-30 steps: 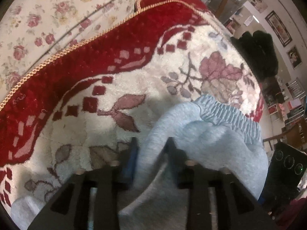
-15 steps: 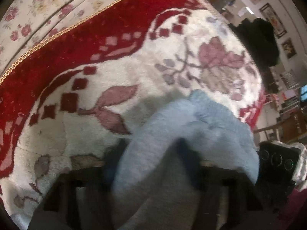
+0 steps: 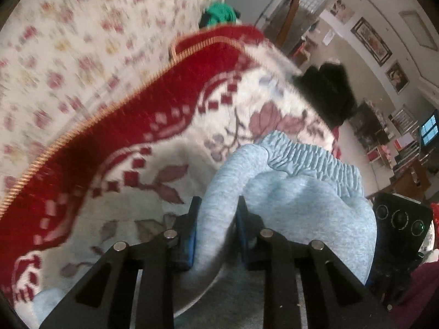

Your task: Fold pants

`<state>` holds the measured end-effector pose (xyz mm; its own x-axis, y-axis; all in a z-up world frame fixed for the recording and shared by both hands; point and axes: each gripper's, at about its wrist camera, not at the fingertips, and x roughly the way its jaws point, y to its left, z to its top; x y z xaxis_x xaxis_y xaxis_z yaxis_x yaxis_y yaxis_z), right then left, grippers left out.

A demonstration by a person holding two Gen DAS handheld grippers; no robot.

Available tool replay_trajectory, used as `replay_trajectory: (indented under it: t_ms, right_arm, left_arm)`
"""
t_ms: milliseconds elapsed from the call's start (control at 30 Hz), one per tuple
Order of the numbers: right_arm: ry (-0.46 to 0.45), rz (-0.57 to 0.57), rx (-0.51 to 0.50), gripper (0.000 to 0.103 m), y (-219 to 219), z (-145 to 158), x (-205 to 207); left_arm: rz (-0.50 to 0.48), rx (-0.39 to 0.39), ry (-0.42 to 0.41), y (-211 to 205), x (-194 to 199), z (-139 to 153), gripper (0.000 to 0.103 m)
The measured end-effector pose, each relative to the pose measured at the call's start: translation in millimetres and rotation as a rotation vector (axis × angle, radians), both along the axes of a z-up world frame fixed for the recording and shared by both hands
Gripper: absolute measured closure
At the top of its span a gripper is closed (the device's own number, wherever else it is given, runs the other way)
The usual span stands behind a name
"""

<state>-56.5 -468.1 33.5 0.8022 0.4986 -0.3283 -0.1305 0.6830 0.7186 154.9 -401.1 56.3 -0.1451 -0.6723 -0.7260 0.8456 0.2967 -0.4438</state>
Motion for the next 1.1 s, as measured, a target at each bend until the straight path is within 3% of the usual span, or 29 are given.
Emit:
replay_trajectory:
  t_ms: [333, 600, 867, 1000, 1100]
  right_arm:
    - [-0.087, 0.117, -0.292, 0.072, 85.3, 75.3, 23.9]
    - [-0.117, 0.23, -0.599, 0.071, 199.4, 101.6, 51.2]
    - [-0.134, 0.406, -0.853, 0.069, 318.3, 60.8, 67.2]
    - [-0.084, 0.522, -0.982, 0.067, 369.2, 9.1, 73.1]
    - [-0.097, 0.531, -1.017, 0.05, 386.2, -14.5, 67.7]
  left_arm:
    - [0.171, -0.16, -0.055, 119.9, 19.9, 71.5, 0.08]
    - [0.378, -0.24, -0.058, 249.5, 32.0, 75.1, 0.08]
    - [0.702, -0.145, -0.004, 408.5, 34.0, 8.8, 0.084]
    - [0.882, -0.114, 0.044, 490.0, 20.8, -23.3, 0.084]
    - [0.949, -0.105, 0.05, 522.2, 10.8, -29.3, 0.083]
